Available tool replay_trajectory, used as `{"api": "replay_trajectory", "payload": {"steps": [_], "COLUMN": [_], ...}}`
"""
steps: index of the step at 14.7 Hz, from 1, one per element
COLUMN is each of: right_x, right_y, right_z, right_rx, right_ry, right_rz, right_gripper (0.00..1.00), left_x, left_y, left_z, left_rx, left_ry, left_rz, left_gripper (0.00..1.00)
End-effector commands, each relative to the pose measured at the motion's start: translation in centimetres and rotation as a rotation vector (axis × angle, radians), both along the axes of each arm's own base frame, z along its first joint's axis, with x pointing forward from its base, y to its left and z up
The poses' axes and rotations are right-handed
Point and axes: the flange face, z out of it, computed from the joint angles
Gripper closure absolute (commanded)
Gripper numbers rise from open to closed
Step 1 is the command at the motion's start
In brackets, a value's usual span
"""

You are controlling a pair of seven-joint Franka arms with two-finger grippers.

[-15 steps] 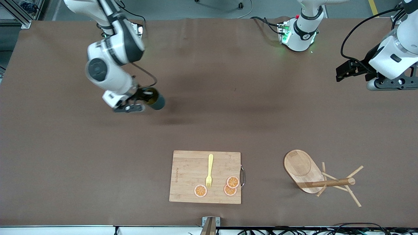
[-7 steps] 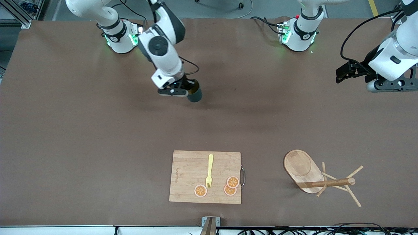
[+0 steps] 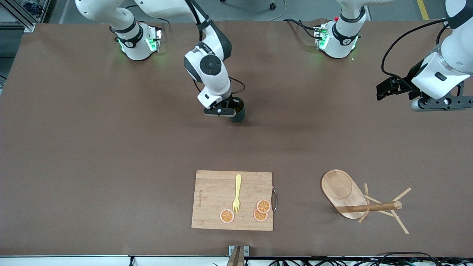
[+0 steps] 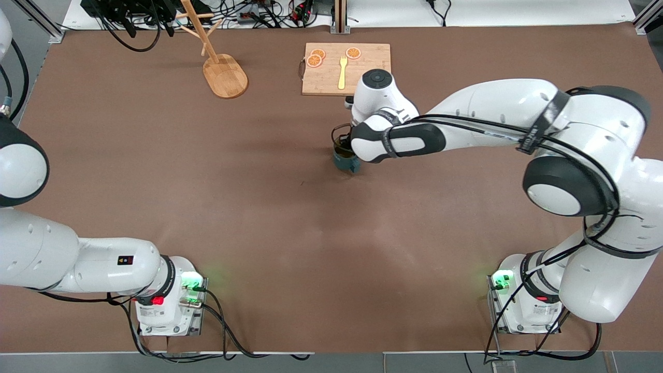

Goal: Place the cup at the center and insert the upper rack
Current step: 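Carry the mug with the right gripper to the table center, then release the mug and withdraw the right gripper while the left gripper approaches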

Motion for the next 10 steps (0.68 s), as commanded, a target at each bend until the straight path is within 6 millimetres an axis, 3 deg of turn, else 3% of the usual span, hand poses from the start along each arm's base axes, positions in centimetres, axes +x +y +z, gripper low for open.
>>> {"api": "replay_trajectory", "payload": {"steps": [1,2,3,4,7,10], "right_x": [0.5,0.7,0.7,1.0,1.8,3.6], "right_y": [0.9,0.9,0.8,0.6,0.2,-1.4], "right_z": [-0.1,-0.1,0.0,0.1,2.7,8.5], "right_rx": [0.001,0.001,0.000,-0.001,0.013,0.007], "right_ry": [-0.007,-0.010,-0.008,-0.007,-0.008,0.032], "right_rz": [-0.004,-0.005,-0.007,-0.013,-0.012,-0.016], "right_gripper": [0.48,0.32,0.08,0.00,0.00,0.00], "left_x": [-0.2,-0.3,-0.4,-0.7,-2.0,-3.8], "left_y": [-0.5,-0.7,-0.9,-1.5,-4.7,-11.0], "left_z": [-0.9,-1.3,-1.9,-2.4,-3.0,-3.6], "left_rx": [-0.015,-0.012,-0.011,-0.010,0.007,0.032], "left_ry": [-0.001,0.005,0.008,0.010,0.009,0.016], "left_rz": [0.031,0.031,0.030,0.028,0.075,0.118], "left_gripper": [0.00,0.00,0.00,0.00,0.00,0.00]}}
